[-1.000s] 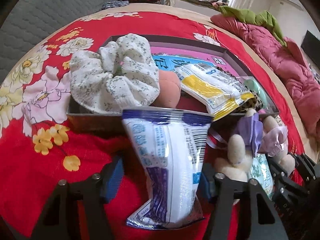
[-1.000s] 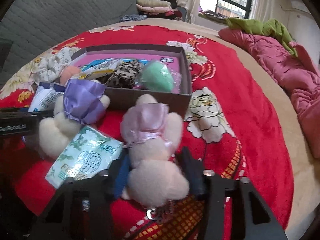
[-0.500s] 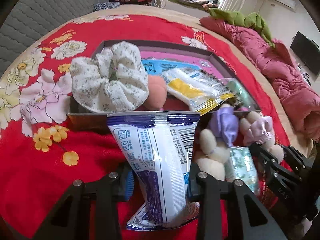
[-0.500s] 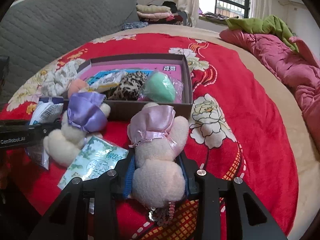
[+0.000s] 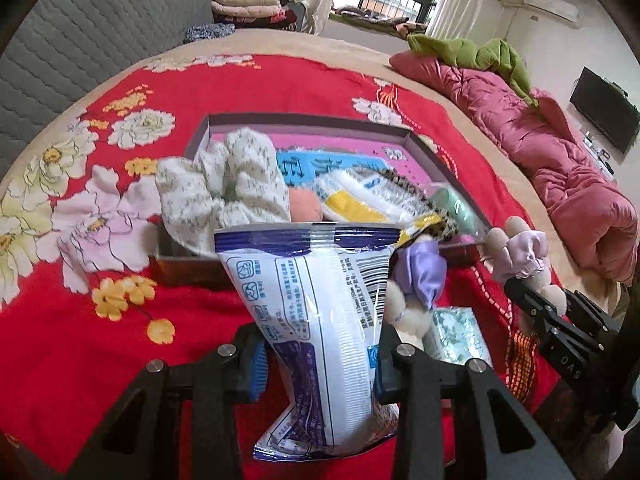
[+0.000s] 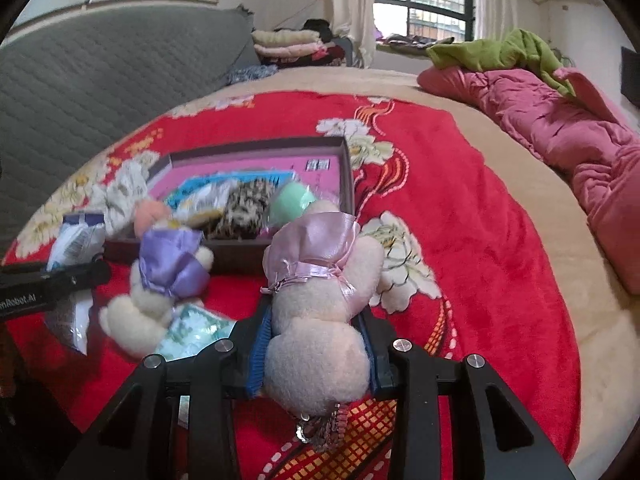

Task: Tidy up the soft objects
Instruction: 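Carry the plastic bag and pink-bow bunny up over the box tray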

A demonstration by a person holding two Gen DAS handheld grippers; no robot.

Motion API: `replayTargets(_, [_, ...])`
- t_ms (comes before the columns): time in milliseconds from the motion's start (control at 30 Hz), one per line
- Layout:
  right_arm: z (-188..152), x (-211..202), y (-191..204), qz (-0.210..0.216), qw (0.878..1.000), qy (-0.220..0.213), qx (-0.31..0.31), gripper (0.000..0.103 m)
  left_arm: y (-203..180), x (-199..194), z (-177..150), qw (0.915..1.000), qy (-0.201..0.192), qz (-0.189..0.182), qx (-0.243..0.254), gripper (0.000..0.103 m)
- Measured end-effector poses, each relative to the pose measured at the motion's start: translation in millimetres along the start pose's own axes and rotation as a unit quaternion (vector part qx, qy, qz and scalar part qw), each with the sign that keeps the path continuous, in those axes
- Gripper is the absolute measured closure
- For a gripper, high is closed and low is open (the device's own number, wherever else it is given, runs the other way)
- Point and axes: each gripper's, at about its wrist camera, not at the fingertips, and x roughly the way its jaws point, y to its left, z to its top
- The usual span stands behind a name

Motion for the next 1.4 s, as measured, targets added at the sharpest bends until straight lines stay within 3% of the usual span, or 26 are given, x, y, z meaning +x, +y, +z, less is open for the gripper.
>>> replayTargets(267, [26, -19, 7, 0.005, 0.999, -0.033, 0.001, 0.064, 2, -4, 20, 0.9997, -0.020, -0.008, -0.011, 0.065])
replayTargets(733, [65, -13, 27, -0.020, 0.998, -0.051, -0.032, 0.064, 0, 12, 67, 0.9981, -0.047, -0.036, -0.016, 0.065])
replayTargets(1033, [85, 8, 34, -0.021, 0.998, -0.044, -0.050, 0.064, -13, 35, 79, 0.9979, -0.034, -0.055, -0.004, 0.065])
replayTargets(1400, [93, 57, 49, 0.001, 0.997, -0.003, -0.073, 0.064, -11, 66, 79, 0.9979, 0.000, -0.065, -0.004, 0.065])
